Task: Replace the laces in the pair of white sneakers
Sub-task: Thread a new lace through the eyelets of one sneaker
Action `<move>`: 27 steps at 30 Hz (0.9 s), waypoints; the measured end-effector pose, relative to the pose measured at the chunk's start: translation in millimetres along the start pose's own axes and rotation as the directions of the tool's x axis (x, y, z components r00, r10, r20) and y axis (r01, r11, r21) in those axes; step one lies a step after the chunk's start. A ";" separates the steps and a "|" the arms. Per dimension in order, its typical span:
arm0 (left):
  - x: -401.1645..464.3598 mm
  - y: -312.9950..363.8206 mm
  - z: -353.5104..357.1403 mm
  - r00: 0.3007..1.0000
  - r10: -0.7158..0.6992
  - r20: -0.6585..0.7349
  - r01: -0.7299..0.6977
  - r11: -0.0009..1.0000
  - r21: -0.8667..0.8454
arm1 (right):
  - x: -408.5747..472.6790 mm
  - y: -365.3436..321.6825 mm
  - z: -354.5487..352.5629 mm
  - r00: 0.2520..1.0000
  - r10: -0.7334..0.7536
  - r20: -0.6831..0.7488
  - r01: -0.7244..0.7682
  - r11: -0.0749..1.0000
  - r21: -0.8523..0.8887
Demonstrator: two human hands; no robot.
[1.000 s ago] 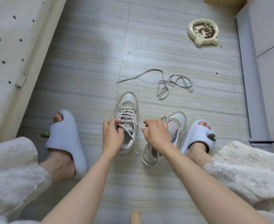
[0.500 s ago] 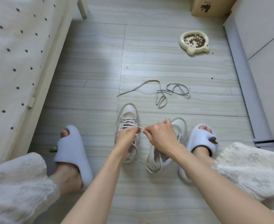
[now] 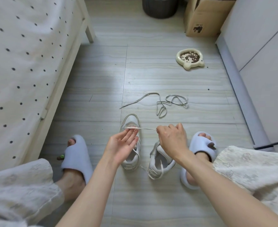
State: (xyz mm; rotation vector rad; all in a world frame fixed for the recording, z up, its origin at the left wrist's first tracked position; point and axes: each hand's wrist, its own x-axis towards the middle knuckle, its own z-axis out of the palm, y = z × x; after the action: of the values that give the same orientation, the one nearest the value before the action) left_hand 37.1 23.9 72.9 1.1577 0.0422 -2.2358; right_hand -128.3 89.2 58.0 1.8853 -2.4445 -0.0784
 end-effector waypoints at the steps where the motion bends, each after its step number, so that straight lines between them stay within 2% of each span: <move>1: -1.8 0.9 -0.1 1.000 0.009 0.002 -0.009 1.000 -0.019 | -1.6 -0.2 1.6 1.000 -0.002 -0.019 0.002 1.000 -0.004; 4: -6.0 1.5 -0.8 1.000 0.027 0.016 -0.026 0.996 -0.084 | -4.5 2.5 3.0 0.997 -0.011 -0.080 0.011 1.000 -0.010; 7: -8.3 -2.0 -4.4 0.999 0.025 0.025 -0.022 0.993 -0.118 | -6.7 11.3 7.1 0.993 0.041 -0.111 -0.043 0.999 -0.008; 12: -9.4 7.3 -9.6 0.992 0.109 0.056 -0.096 0.976 -0.197 | -12.9 32.0 18.7 0.990 0.107 0.094 -0.111 0.993 0.033; 20: -13.9 10.1 -4.2 0.973 0.122 0.196 -0.105 0.990 -0.096 | -16.1 26.2 26.1 0.968 0.143 0.207 -0.160 0.985 0.067; 27: -14.5 19.2 -1.3 0.964 0.169 0.207 -0.153 0.984 -0.095 | -14.1 23.0 29.7 0.955 0.173 0.241 -0.202 0.974 0.101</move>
State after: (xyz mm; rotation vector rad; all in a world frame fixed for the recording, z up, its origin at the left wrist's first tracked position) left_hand 54.5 16.0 87.5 0.8426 -0.0505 -2.1802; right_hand -149.1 108.9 29.9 1.7673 -2.8359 -0.1478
